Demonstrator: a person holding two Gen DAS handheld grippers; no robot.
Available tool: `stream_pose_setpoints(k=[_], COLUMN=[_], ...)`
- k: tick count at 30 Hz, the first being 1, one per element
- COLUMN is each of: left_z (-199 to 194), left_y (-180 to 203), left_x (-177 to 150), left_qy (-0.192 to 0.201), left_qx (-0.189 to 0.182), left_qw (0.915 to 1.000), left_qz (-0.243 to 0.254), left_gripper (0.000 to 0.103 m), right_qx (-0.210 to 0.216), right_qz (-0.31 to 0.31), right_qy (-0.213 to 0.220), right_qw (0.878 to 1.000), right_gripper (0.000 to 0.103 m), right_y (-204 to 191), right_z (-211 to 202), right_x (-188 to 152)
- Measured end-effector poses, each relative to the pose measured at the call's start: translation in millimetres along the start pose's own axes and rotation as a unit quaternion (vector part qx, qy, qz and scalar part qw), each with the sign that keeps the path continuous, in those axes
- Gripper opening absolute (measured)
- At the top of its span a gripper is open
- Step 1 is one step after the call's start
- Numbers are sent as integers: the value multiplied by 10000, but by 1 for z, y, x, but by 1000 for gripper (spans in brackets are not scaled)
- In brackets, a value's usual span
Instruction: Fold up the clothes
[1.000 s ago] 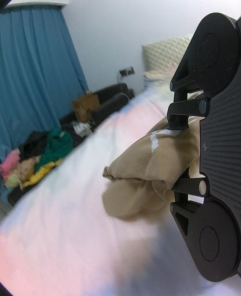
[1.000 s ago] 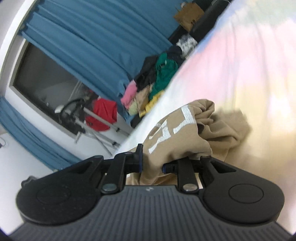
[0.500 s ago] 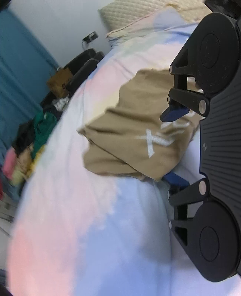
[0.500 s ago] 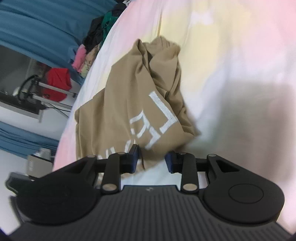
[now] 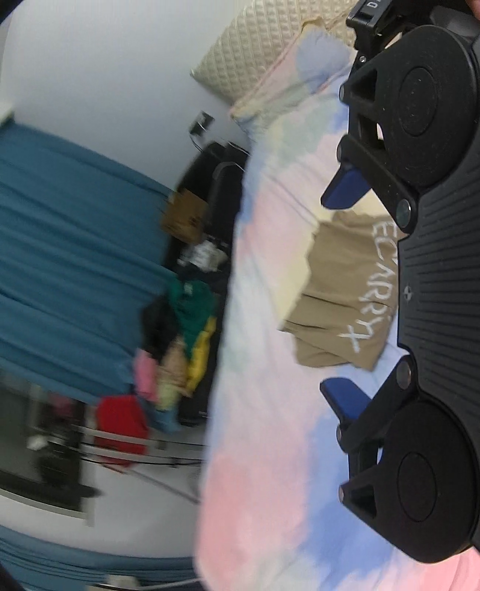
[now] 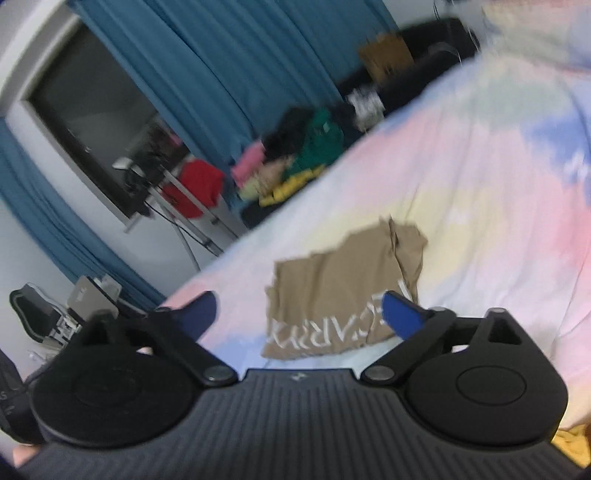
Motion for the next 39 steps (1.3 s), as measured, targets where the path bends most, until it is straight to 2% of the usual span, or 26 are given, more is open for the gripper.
stream_pose_setpoints(k=[5, 10, 13, 17, 27, 32, 39], left_z=[-64, -119, -140, -160, -157, -147, -125], left_y=[18, 30, 35, 35, 22, 11, 3], left_x=[14, 15, 7, -5, -45, -62, -88], left_qy=[485, 932, 1123, 1301, 1429, 1430, 1324], left_qx=[45, 165, 215, 259, 324, 358, 377], left_qw=[9975, 9903, 9850, 9812, 9796, 9796, 9800], left_qz=[518, 1020, 1292, 1399, 1373, 1367, 1435], left_gripper=[103, 103, 103, 103, 103, 103, 103], right_qx=[48, 39, 14, 38, -31, -150, -312], right_qz=[-619, -1327, -1616, -1830, -2160, -2238, -2376], right_qy=[468, 998, 1205, 1418, 1613, 1717, 1579], right_qw=[9970, 9861, 9795, 9728, 9630, 9593, 9579], right_gripper=[99, 99, 99, 99, 99, 99, 99], right_y=[-30, -49, -56, -62, -64, -50, -35], right_z=[-52, -95, -111, -128, -129, -113, -85], right_x=[11, 6, -3, -17, -57, -77, -104])
Point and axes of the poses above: each gripper's, at about its wrist camera, not at the fingertips, and z roughly the way its jaws point, y to its right, x to its top, the point moved 10 cm from there along z, roughly the way its jaws point, and after that the axes turned 5 degrees about y, right-handed, at the moved point
